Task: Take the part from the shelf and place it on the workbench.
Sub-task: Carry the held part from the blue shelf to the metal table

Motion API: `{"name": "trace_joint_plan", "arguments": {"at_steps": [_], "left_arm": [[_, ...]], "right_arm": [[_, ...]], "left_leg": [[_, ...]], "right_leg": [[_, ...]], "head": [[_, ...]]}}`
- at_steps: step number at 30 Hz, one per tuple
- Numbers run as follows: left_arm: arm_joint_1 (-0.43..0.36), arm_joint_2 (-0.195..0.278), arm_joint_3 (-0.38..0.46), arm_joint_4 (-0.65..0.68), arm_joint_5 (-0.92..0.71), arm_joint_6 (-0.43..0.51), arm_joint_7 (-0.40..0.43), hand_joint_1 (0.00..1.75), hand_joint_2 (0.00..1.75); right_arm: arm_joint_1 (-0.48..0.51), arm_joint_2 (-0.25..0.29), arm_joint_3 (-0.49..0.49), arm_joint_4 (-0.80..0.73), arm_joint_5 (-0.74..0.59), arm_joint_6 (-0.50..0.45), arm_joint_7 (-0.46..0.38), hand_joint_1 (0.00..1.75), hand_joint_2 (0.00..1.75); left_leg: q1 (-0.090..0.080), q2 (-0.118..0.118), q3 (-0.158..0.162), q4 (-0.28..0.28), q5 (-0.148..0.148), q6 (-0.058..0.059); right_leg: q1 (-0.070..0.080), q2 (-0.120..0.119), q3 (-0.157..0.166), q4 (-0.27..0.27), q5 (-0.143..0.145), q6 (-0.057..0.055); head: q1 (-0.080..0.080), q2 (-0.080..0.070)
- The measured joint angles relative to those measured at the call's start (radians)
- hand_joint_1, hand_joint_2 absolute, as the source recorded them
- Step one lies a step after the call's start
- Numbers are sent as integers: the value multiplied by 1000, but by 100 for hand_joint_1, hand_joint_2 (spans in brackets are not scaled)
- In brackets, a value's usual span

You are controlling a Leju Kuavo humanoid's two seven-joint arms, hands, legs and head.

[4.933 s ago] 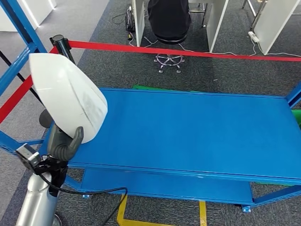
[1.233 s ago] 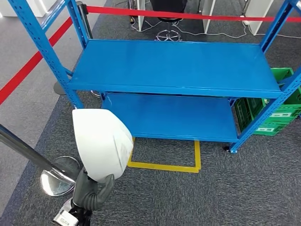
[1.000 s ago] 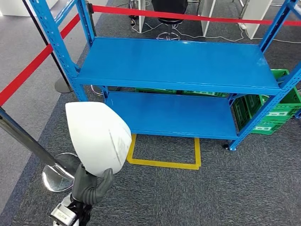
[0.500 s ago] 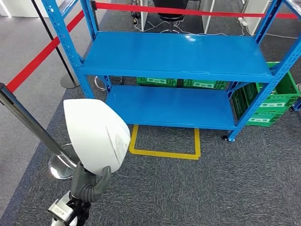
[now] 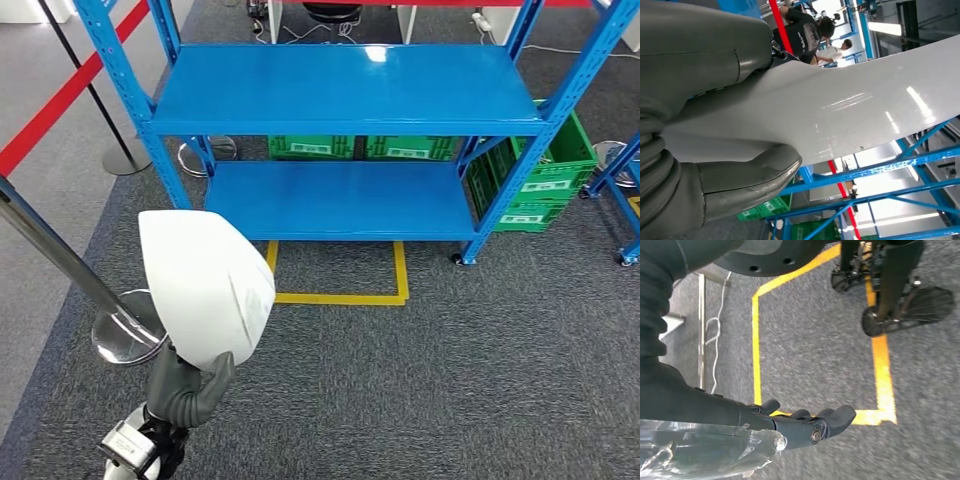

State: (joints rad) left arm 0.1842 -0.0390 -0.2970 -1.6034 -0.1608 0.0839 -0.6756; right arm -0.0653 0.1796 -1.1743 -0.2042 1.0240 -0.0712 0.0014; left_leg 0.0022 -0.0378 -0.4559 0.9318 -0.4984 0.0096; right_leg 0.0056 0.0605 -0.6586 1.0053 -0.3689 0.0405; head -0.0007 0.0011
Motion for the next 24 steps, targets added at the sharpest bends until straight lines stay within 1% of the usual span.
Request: {"name": "trace_joint_plan", "arguments": {"at_steps": [1, 2, 3, 4, 5, 6, 7, 8, 9, 10, 11, 12, 13, 14, 15, 16, 17, 18, 19, 20, 21, 22, 23, 24], "left_arm": [[0, 1, 1, 3, 8, 7, 0, 175, 175], [0, 3, 2, 8, 14, 13, 0, 175, 175], [1, 4, 3, 14, 14, 16, 0, 175, 175], [3, 4, 5, 20, 11, 14, 0, 175, 175], [5, 4, 6, 26, 7, 11, 0, 175, 175], [7, 3, 6, 31, 3, 7, 0, 175, 175], [8, 3, 6, 37, -1, 4, 0, 175, 175], [8, 2, 6, 41, -3, 3, 0, 175, 175], [8, 2, 6, 44, -4, 3, 0, 175, 175], [8, 2, 6, 46, -4, 3, 0, 175, 175], [8, 1, 6, 47, -4, 3, 0, 175, 175], [9, 1, 7, 48, -4, 3, 0, 175, 175], [9, 1, 6, 49, -4, 3, 0, 175, 175], [8, 1, 6, 50, -4, 3, 0, 175, 175], [8, 0, 6, 51, -4, 3, 0, 175, 175], [8, 0, 6, 51, -4, 3, 0, 175, 175], [9, 0, 6, 52, -4, 3, 0, 175, 175], [10, 0, 6, 53, -4, 3, 0, 175, 175], [11, 0, 6, 55, -4, 3, 0, 175, 175], [12, 1, 7, 57, -4, 3, 0, 175, 175], [13, 1, 7, 59, -4, 3, 0, 175, 175], [13, 1, 7, 60, -4, 3, 0, 175, 175], [13, 1, 7, 61, -4, 3, 0, 175, 175], [13, 1, 7, 61, -4, 3, 0, 175, 175]], "right_arm": [[2, -1, 0, 0, 2, 1, 3, 0, 175], [3, -1, 0, 0, 5, 1, 6, 0, 175], [3, 0, 0, 0, 7, 1, 10, 0, 175], [3, 0, 0, 0, 10, 2, 13, 0, 175], [3, 1, 0, 0, 12, 2, 16, 0, 175], [3, 1, 0, 0, 13, 2, 19, 0, 175], [4, 1, 0, 0, 14, 2, 21, 0, 175], [4, 1, 0, 0, 15, 2, 22, 0, 175], [2, 2, 0, 0, 15, 2, 23, 0, 175], [0, 2, 0, 0, 16, 2, 23, 0, 175], [-2, 2, 0, 0, 16, 2, 23, 0, 175], [-3, 2, 0, 0, 16, 2, 23, 0, 175], [-2, 2, 0, 0, 16, 2, 23, 0, 175], [-1, 2, 0, 0, 16, 2, 23, 0, 175], [1, 3, 0, 0, 16, 2, 23, 0, 175], [2, 3, 0, 0, 16, 2, 24, 0, 175], [1, 3, 0, 0, 16, 2, 24, 0, 175], [-1, 3, 0, 0, 16, 2, 24, 0, 175], [-2, 3, 0, 0, 16, 2, 24, 0, 175], [-2, 3, 0, 0, 16, 2, 24, 0, 175], [-2, 3, 0, 0, 16, 2, 24, 0, 175], [-1, 3, 0, 0, 16, 2, 24, 0, 175], [-1, 3, 0, 0, 16, 2, 24, 0, 175], [-1, 3, 0, 0, 16, 2, 24, 0, 175]], "left_leg": [[2, 12, -3, -2, 6, 6], [3, 24, -5, -2, 10, 10], [2, 36, -8, -1, 14, 12], [2, 49, -11, 0, 16, 12], [2, 61, -14, 2, 17, 12], [3, 73, -16, 4, 18, 11], [3, 84, -17, 5, 18, 9], [4, 93, -15, 6, 17, 6], [2, 102, -15, 7, 16, 1], [0, 110, -16, 9, 15, -4], [-3, 119, -18, 12, 15, -9], [-7, 127, -21, 14, 15, -14], [-8, 136, -23, 17, 15, -18], [-7, 138, -24, 19, 11, -23], [-5, 126, -29, 31, -1, -28], [-4, 107, -44, 63, -26, -32], [-2, 83, -69, 117, -59, -35], [-2, 63, -103, 189, -96, -36], [-2, 53, -138, 260, -125, -36], [-2, 49, -164, 309, -138, -35], [-2, 47, -174, 324, -130, -33], [-2, 44, -164, 299, -102, -31], [0, 34, -137, 244, -64, -29], [3, 10, -105, 177, -28, -29]], "right_leg": [[0, -12, -17, 37, -26, 5], [-2, -28, -40, 96, -63, 10], [-4, -39, -66, 170, -101, 15], [-7, -46, -87, 235, -127, 20], [-10, -50, -95, 274, -139, 25], [-13, -54, -82, 273, -132, 28], [-15, -60, -49, 230, -111, 30], [-17, -72, -2, 160, -82, 31], [-14, -92, 44, 88, -64, 30], [-12, -109, 76, 32, -54, 25], [-8, -120, 91, 1, -52, 19], [-5, -122, 91, -8, -56, 11], [-5, -113, 84, -8, -55, 2], [-6, -103, 80, -7, -53, -5], [-7, -94, 77, -8, -51, -11], [-9, -84, 75, -9, -48, -18], [-11, -74, 72, -10, -45, -24], [-10, -64, 68, -10, -42, -28], [-10, -52, 63, -10, -39, -32], [-9, -40, 60, -10, -35, -34], [-9, -27, 57, -10, -32, -34], [-9, -13, 54, -9, -29, -32], [-10, 1, 51, -8, -25, -29], [-10, 15, 47, -5, -22, -25]], "head": [[3, 0], [6, 0], [8, 0], [9, 0], [9, 0], [9, 0], [9, 0], [9, 0], [9, 0], [10, 0], [9, 0], [8, 0], [6, 0], [6, 0], [5, 0], [4, 0], [2, 0], [1, 0], [0, 0], [0, 0], [0, 0], [0, 0], [0, 0], [0, 0]]}}
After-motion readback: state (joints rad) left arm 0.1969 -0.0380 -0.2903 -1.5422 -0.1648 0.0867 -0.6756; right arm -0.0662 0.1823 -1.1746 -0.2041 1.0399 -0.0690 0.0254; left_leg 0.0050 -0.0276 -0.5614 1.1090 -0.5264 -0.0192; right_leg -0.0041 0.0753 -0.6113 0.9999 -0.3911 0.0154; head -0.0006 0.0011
